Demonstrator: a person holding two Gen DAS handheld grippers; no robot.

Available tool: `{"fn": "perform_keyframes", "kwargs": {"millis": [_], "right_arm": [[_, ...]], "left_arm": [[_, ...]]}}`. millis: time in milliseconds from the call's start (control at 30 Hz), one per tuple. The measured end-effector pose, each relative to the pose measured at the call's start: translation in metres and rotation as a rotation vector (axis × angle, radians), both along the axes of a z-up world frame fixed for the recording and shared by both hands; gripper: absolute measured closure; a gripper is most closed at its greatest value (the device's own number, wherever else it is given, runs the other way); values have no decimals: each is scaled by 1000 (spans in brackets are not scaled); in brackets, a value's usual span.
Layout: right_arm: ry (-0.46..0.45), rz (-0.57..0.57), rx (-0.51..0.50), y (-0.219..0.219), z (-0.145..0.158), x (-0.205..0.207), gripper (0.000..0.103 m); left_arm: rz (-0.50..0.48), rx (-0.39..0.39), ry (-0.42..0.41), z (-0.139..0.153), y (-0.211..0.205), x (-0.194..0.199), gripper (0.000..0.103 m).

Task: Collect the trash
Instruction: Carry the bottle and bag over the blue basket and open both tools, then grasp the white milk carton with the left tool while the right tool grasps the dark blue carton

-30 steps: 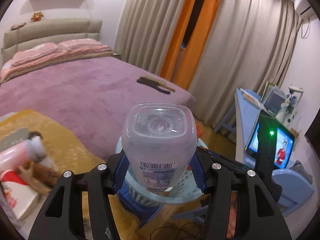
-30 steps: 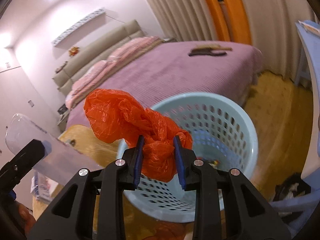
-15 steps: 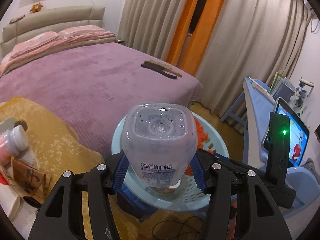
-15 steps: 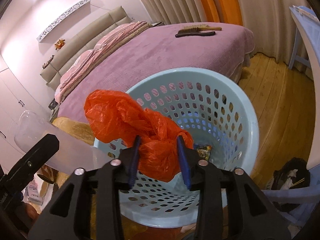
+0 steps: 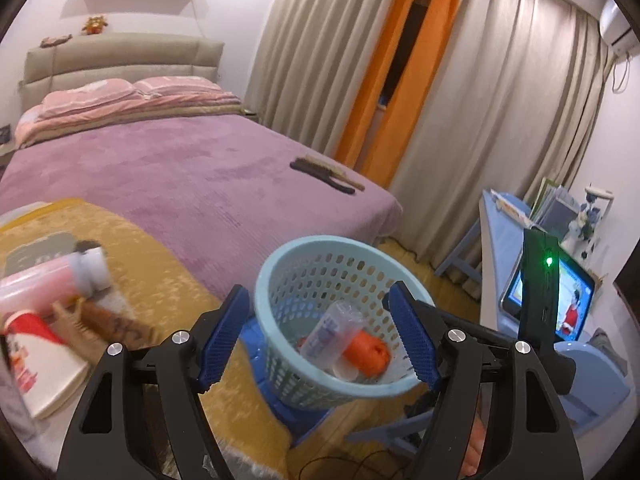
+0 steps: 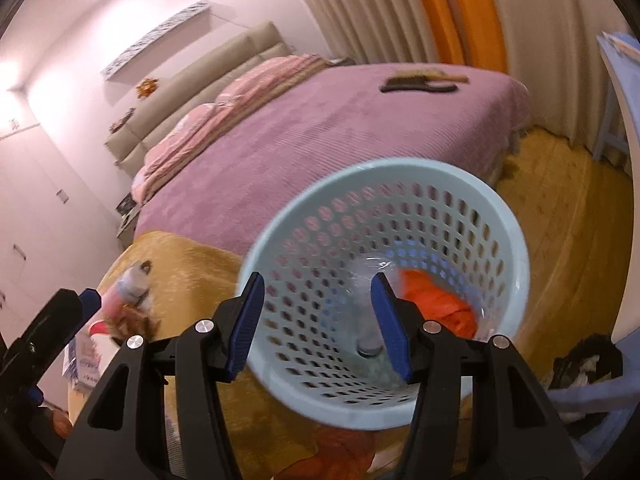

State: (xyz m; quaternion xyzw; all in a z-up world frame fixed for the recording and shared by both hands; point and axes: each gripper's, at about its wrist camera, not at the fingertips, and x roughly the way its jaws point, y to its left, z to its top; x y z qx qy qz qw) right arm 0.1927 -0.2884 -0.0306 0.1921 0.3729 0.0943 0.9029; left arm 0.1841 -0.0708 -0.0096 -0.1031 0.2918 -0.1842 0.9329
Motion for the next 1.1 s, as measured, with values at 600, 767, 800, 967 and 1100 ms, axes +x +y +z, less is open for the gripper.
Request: {"fn": "perform_keyframes", "kwargs": {"millis": [600, 767, 800, 967, 1100], "right_arm": [[-166, 411, -25, 176, 48, -51, 51], [-163, 528, -42, 241, 44, -63, 51], [-163, 540, -46, 249, 43, -64, 51], [-135, 619, -51, 297, 32, -70, 51], [-118, 689, -84, 334, 22, -77, 51]], "left_arm": [[529, -34, -35, 36, 189, -112, 26], [672, -118, 75, 21, 264, -122, 26], [680, -137, 90, 17, 275, -121, 26], [686, -215, 160, -4, 309, -112, 27], [686, -224, 195, -17, 319, -97, 27]]}}
